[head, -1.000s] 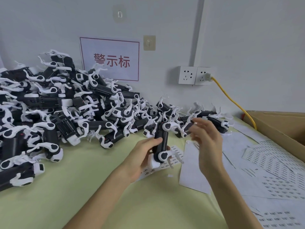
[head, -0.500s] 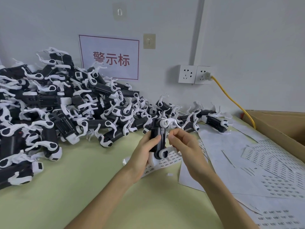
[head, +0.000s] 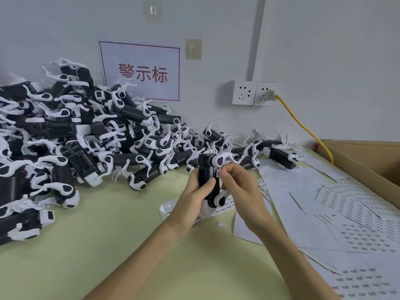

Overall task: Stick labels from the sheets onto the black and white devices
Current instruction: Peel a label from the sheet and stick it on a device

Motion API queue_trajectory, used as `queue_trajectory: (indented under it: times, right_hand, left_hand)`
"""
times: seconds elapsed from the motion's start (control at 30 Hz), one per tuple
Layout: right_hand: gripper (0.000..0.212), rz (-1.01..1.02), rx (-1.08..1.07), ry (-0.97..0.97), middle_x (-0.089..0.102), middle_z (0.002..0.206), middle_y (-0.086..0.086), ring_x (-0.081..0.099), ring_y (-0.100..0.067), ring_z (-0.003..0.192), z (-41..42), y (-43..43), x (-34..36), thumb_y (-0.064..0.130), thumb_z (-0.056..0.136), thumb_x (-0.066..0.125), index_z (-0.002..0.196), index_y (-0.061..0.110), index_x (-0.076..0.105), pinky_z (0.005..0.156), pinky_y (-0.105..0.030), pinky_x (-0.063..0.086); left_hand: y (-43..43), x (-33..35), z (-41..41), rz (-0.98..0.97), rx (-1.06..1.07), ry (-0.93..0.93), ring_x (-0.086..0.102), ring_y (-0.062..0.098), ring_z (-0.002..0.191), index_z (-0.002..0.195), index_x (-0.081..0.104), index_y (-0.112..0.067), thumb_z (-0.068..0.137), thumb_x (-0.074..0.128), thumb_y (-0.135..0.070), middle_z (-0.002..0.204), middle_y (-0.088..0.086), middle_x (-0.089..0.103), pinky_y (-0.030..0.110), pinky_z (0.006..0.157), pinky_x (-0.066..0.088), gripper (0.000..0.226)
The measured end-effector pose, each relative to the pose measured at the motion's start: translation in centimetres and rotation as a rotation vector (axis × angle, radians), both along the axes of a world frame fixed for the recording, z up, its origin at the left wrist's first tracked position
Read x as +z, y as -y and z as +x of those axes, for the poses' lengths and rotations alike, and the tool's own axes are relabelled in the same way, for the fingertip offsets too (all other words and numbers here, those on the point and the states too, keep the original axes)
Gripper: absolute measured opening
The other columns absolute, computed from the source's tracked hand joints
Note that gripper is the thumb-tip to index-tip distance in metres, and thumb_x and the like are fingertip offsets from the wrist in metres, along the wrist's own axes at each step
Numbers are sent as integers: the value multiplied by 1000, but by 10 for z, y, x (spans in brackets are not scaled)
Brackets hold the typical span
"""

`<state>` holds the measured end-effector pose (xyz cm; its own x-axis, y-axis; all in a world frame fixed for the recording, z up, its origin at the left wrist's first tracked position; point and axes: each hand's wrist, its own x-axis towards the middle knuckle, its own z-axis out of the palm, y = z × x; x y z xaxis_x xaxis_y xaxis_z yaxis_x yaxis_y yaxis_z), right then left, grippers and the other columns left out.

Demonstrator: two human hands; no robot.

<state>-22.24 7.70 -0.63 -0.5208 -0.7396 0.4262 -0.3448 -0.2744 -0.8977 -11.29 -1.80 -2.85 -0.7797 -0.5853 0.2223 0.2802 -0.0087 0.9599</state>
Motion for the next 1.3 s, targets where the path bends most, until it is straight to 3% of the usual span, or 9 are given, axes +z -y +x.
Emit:
queue_trajectory:
  times: [0.23, 0.37, 0.53, 0.63, 0.7, 0.77, 0.9, 1.2, 1.3]
  right_hand:
    - [22, -4, -38, -14, 51, 63, 12, 53, -44, 66, 1, 1, 0, 20, 106, 54, 84, 20, 60, 68, -47, 45]
    - [23, -14, -90, -56, 48, 62, 15, 45, -18, 63, 1, 1, 0, 18, 106, 54, 83, 17, 57, 62, -34, 39]
    - [22, -11, -111, -68, 48, 65, 15, 44, -16, 64, 2, 2, 1, 18, 105, 54, 83, 16, 57, 63, -35, 38]
    - [21, -3, -117, -65, 51, 68, 9, 51, -34, 64, 1, 2, 0, 18, 105, 55, 85, 14, 58, 64, -40, 40]
    - [19, 2, -121, -63, 53, 72, 2, 55, -51, 71, 0, 3, -1, 18, 105, 55, 87, 13, 59, 65, -42, 41]
    - [18, 9, -124, -62, 54, 73, -1, 56, -54, 74, 0, 4, -1, 19, 104, 56, 87, 14, 59, 64, -40, 42]
    - [18, 14, -136, -66, 56, 73, -1, 58, -53, 73, 1, 4, 0, 20, 103, 58, 86, 14, 59, 62, -36, 42]
    - [17, 38, -155, -26, 61, 69, -3, 62, -48, 72, 0, 4, -2, 23, 101, 62, 87, 14, 61, 59, -28, 42]
    - [22, 63, -147, 29, 63, 77, -4, 63, -32, 69, -1, 3, -4, 32, 98, 67, 91, 13, 60, 60, -18, 41]
  left_hand:
    - [-2, 0, 0, -40, 19, -1, 60, 8, 128, 135, 52, -29, 93, 57, -36, 130, -10, 69, 37, 113, 44, 43]
    - [-5, 1, 2, -88, 35, 10, 57, 2, 129, 137, 49, -29, 97, 55, -34, 130, -18, 67, 31, 110, 44, 41]
    - [-6, 1, 2, -112, 50, 30, 56, 2, 130, 139, 47, -27, 108, 48, -18, 131, -18, 67, 29, 111, 44, 32]
    - [-7, 2, 1, -127, 52, 37, 57, 0, 129, 138, 47, -29, 109, 47, -17, 130, -19, 67, 25, 107, 46, 31]
    - [-7, 1, 2, -137, 62, 39, 55, 1, 131, 139, 47, -27, 109, 48, -19, 133, -17, 65, 30, 112, 43, 31]
    - [-7, 0, 2, -152, 62, 33, 53, 1, 133, 140, 45, -25, 107, 51, -25, 134, -17, 64, 34, 116, 40, 33]
    - [-8, 1, 2, -182, 53, 40, 52, -2, 132, 140, 42, -28, 96, 51, -35, 133, -21, 63, 33, 116, 40, 46]
    - [-9, 2, 3, -177, 58, 58, 54, -1, 129, 138, 43, -27, 95, 52, -36, 127, -22, 65, 38, 117, 40, 44]
    - [-7, 3, 3, -128, 33, 46, 54, -2, 131, 139, 45, -29, 95, 53, -37, 130, -23, 65, 35, 115, 41, 46]
